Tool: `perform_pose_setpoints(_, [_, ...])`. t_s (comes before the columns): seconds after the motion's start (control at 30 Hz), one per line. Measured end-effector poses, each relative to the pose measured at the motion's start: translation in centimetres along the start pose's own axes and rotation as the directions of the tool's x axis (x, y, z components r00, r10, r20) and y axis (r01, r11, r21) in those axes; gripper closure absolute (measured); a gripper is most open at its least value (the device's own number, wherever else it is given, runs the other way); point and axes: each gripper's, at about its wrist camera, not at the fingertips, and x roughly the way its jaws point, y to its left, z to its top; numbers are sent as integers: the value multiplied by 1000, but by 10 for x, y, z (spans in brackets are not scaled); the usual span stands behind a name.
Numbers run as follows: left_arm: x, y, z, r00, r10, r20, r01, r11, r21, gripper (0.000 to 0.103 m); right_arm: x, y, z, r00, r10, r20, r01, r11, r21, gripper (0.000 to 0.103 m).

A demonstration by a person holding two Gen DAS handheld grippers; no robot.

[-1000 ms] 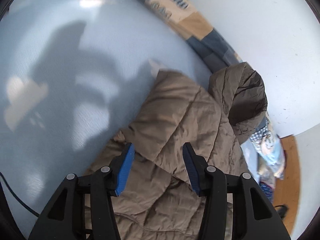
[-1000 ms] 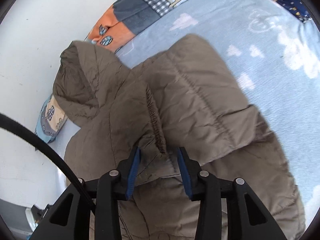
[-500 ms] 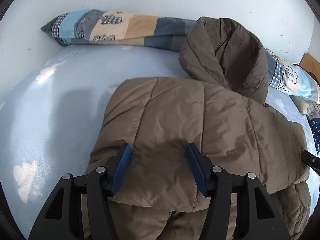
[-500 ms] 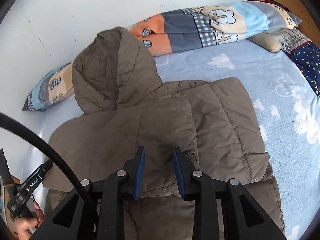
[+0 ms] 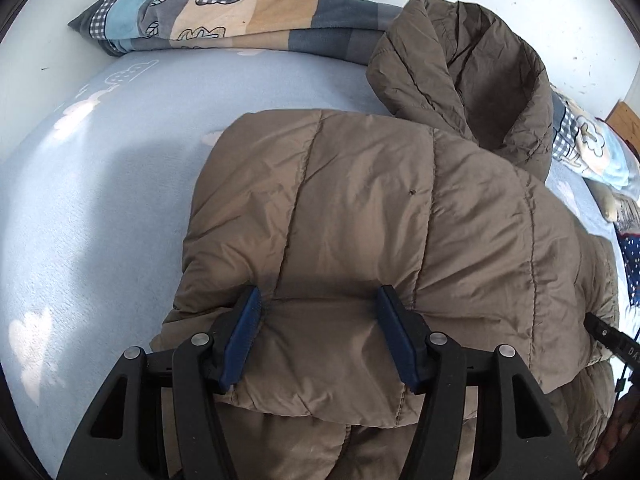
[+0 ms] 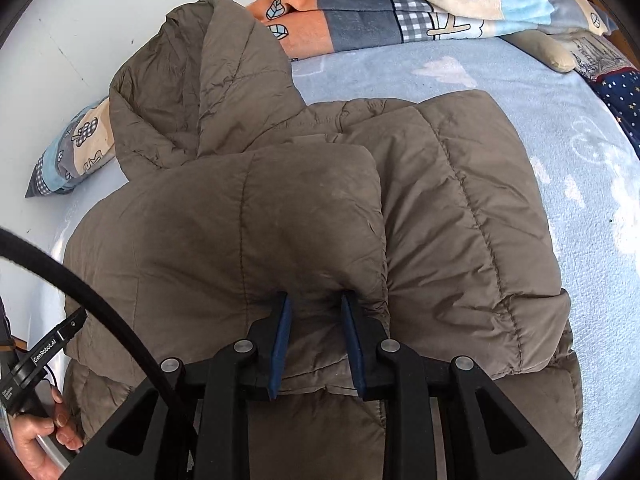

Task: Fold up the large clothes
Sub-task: 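Open the right gripper and hold both grippers over the flattened jacket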

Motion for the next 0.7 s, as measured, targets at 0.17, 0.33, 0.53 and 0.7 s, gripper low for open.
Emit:
perform_pose_setpoints(0.17, [-27,-4,6,998,-29,54,31,999,-27,44,-21,8,0,1000,-9,25,9,1000,14,73])
perform_pose_setpoints(0.33, [-57,-24,8,985,-67,159,64,998,25,43,-48,26,0,995,63,77,-63,998,-9,73])
perform_pose_setpoints(0.53, [-57,-51,4,981,-122,151,102,985,137,40,-48,47,-7,995,75,63,-70,995,-70,73])
perform_pose_setpoints(0.7, [-36,-57,-2,993,-113,44,105,983,153,40,-34,46,-12,999,43,21,-41,997,-68,73])
